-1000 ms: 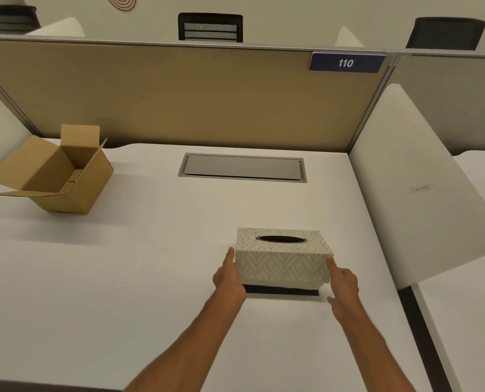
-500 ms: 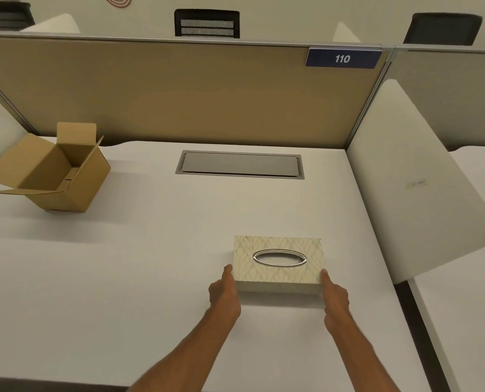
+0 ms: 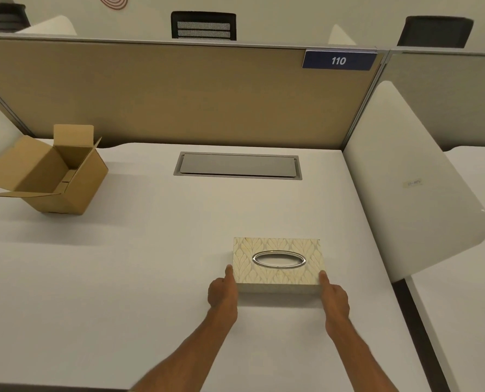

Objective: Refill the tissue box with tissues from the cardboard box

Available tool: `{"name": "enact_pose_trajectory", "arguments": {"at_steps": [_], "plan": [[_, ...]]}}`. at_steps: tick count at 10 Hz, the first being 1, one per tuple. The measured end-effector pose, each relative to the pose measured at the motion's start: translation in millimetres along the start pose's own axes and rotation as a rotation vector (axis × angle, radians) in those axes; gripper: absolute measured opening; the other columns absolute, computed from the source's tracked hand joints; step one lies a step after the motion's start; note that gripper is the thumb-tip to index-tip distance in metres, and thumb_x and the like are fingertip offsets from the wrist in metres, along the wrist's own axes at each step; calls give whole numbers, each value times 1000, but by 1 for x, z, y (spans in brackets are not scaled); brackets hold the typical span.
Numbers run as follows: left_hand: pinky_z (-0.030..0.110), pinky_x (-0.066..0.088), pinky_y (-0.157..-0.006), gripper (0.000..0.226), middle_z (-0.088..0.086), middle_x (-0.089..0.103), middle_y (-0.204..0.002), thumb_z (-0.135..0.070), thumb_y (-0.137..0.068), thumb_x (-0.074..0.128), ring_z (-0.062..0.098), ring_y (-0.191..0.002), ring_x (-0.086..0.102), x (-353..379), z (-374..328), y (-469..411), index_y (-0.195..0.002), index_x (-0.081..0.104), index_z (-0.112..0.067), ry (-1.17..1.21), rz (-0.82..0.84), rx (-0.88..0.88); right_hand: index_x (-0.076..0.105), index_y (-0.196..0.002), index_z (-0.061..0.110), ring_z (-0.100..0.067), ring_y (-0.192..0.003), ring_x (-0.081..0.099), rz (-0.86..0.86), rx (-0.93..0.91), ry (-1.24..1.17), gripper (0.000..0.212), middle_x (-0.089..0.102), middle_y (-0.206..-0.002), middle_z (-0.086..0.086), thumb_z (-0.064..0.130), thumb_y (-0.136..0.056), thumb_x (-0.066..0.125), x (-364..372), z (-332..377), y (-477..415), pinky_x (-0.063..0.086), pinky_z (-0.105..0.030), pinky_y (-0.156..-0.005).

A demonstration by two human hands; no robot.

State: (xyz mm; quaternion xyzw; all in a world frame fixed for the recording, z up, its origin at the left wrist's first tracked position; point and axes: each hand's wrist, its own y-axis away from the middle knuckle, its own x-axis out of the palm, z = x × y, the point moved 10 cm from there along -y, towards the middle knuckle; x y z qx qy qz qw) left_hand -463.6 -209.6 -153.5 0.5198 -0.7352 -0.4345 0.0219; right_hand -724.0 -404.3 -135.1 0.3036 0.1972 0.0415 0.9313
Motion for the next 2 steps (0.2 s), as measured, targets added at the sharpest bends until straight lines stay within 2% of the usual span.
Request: {"name": "enact_pose_trajectory", "arguments": {"at_steps": [1,2], "plan": [[47,47,-96,52,16,67,-103,-52,-92,43,34,-97,61,-8,-17,-5,-89,62,-4,-55,4,101,51,-115,5,-34,-108,53,-103,-104,9,55,56,-119,-18,54,-90,49,-12,19,1,45,-43,-91],[46,42,-101,49,10,64,-118,-56,-90,44,29,-109,59,-28,-50,-3,-109,59,-13,-141,-66,289,43,-133,4,-37,-127,47,-198,-308,159,65,50,-138,-20,53,-91,47,-14,61,19,40,-49,-105]]}}
